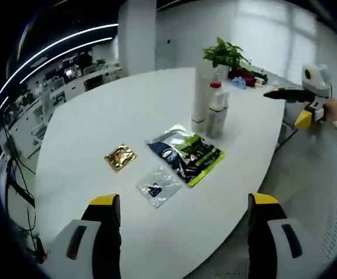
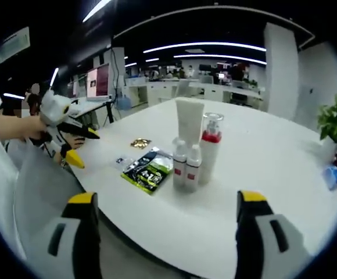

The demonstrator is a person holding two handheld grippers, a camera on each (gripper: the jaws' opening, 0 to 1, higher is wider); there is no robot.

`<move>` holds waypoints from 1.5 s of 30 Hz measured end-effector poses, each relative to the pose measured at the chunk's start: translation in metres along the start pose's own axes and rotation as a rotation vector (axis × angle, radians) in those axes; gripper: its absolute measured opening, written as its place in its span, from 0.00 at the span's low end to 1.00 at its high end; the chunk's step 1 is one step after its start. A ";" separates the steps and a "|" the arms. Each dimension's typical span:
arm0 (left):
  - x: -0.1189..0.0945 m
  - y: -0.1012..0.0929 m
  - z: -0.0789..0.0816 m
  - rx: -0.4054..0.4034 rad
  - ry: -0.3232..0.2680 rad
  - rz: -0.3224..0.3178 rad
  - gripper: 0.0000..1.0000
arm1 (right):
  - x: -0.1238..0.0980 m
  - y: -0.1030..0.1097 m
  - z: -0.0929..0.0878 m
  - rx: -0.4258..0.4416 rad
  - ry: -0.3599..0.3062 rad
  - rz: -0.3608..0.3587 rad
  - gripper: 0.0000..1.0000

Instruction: Arrange the skincare products in the storage area until every visible bottle or jar stands upright without overlapping.

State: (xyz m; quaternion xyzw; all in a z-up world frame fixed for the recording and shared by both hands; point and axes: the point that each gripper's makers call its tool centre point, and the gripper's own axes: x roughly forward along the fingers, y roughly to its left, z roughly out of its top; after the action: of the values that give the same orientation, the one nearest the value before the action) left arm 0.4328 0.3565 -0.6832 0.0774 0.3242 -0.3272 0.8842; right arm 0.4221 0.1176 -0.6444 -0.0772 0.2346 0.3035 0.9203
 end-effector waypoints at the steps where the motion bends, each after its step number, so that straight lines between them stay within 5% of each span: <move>1: -0.001 -0.001 0.001 -0.007 -0.006 0.004 0.91 | -0.001 0.000 0.000 0.001 -0.003 0.001 0.99; 17: -0.012 -0.011 0.007 -0.041 -0.069 0.036 0.97 | -0.002 -0.004 -0.004 0.019 -0.016 -0.012 0.99; 33: -0.005 -0.002 0.007 -0.002 -0.024 0.031 0.96 | 0.000 -0.005 -0.005 0.020 -0.012 -0.013 0.99; 45: 0.018 0.025 0.010 0.024 0.029 0.023 0.94 | 0.004 -0.007 -0.009 0.009 0.014 -0.018 0.99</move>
State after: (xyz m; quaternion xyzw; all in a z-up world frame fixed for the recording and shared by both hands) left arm 0.4636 0.3631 -0.6886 0.0962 0.3321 -0.3197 0.8822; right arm 0.4257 0.1121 -0.6541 -0.0772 0.2415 0.2938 0.9216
